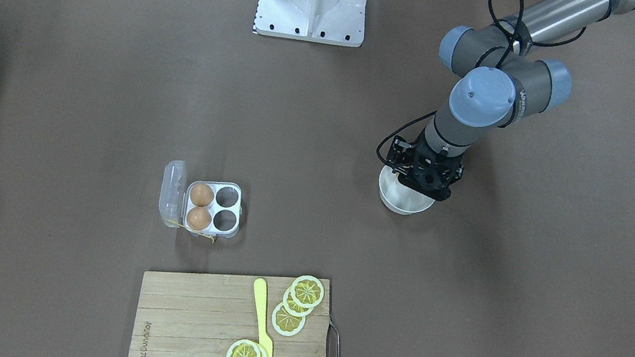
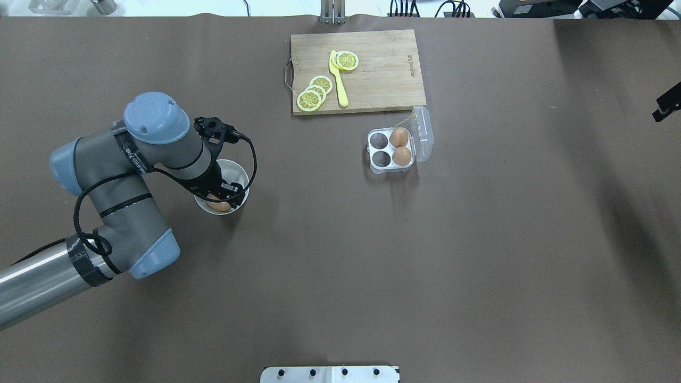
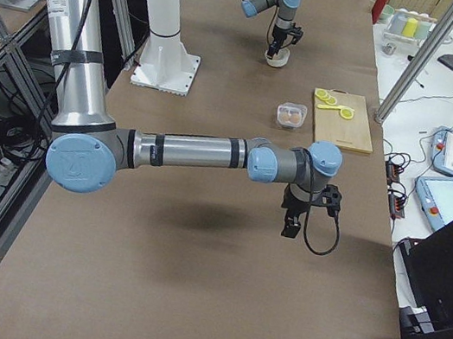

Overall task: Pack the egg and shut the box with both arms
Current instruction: 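Lower the left gripper into the bowl and grasp the brown egg, then lift the egg with the left gripper and carry it toward the carton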

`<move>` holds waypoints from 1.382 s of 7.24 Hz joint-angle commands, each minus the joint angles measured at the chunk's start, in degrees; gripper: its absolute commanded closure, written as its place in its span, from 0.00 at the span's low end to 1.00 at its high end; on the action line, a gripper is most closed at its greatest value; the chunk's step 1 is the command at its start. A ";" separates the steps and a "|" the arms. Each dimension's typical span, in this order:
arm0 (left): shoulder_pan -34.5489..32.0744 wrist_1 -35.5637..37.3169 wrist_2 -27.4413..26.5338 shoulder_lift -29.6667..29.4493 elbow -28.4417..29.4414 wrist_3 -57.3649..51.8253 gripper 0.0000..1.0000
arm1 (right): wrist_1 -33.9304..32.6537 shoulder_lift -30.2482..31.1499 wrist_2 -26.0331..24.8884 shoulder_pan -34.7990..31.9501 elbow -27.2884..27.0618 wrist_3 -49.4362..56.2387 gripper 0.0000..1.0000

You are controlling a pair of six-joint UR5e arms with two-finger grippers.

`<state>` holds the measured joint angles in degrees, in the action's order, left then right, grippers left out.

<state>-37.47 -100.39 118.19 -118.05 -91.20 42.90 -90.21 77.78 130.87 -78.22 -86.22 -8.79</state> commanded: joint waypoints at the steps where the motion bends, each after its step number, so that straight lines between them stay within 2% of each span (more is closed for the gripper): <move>1: 0.30 -0.07 -0.42 -0.26 0.32 -0.01 0.29 | -0.05 0.00 0.00 0.00 0.00 0.00 0.00; 2: 0.30 -0.07 -0.33 -0.34 0.24 -0.27 0.43 | -0.05 0.00 0.09 0.00 0.00 0.00 0.00; 3: 0.30 0.02 -0.24 -0.34 0.15 -0.36 0.53 | -0.05 0.09 0.09 0.00 0.00 0.00 0.00; 5: 0.03 0.28 0.02 -0.61 -0.46 -0.45 0.53 | -0.05 0.09 0.09 0.00 -0.08 0.00 0.00; 8: -3.21 -0.06 0.20 -0.61 -5.03 -0.36 0.52 | -0.05 0.09 0.09 0.00 0.00 0.00 0.00; 10: -5.06 -0.77 -0.24 -5.07 -4.95 2.69 0.52 | -0.05 0.09 0.09 0.00 0.00 0.00 0.00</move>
<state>-41.47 -100.70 118.17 -120.74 -95.96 43.62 -90.26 77.87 130.96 -78.22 -86.22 -8.79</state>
